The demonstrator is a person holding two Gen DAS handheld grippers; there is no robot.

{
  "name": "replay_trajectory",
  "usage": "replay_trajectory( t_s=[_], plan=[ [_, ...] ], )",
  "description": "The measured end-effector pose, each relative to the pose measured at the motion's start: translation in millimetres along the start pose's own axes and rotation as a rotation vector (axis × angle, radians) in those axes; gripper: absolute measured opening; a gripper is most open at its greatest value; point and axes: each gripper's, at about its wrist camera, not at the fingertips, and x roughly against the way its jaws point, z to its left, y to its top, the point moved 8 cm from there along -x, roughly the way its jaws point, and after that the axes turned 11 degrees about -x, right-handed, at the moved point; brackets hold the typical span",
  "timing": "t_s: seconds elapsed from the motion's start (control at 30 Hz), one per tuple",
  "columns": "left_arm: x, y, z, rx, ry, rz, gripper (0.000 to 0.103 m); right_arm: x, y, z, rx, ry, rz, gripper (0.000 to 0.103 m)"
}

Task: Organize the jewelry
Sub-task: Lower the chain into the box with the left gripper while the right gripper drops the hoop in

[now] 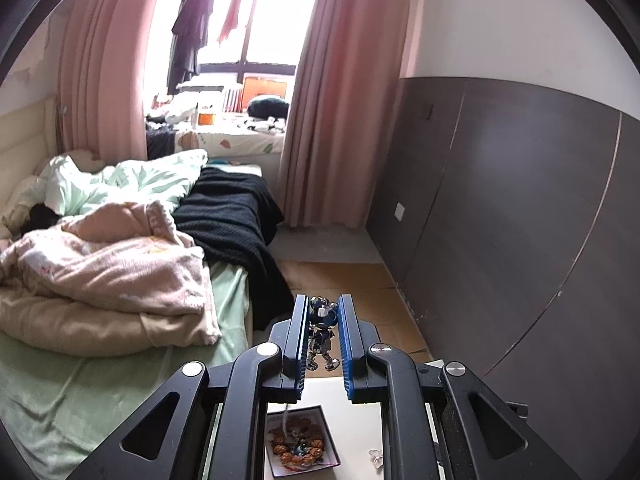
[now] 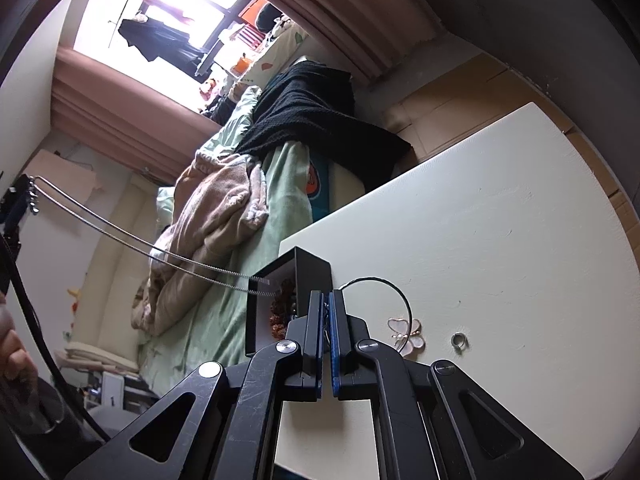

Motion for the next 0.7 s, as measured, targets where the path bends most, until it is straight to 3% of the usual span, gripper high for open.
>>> replay_trajectory(
  t_s=[0.4,0.7],
  plan=[
    [0.4,7.5,11.9,0.001,0.013,-0.016,0.014,-11.3,-2.4,0.8,0.004,-0.024,0.017,0.004],
    [-10.0,-7.2,17.9,0.014,0.022,0.015,0.015,-16.5,-7.2,3.0,0.013,-0.034,0.026,0.004]
  ],
)
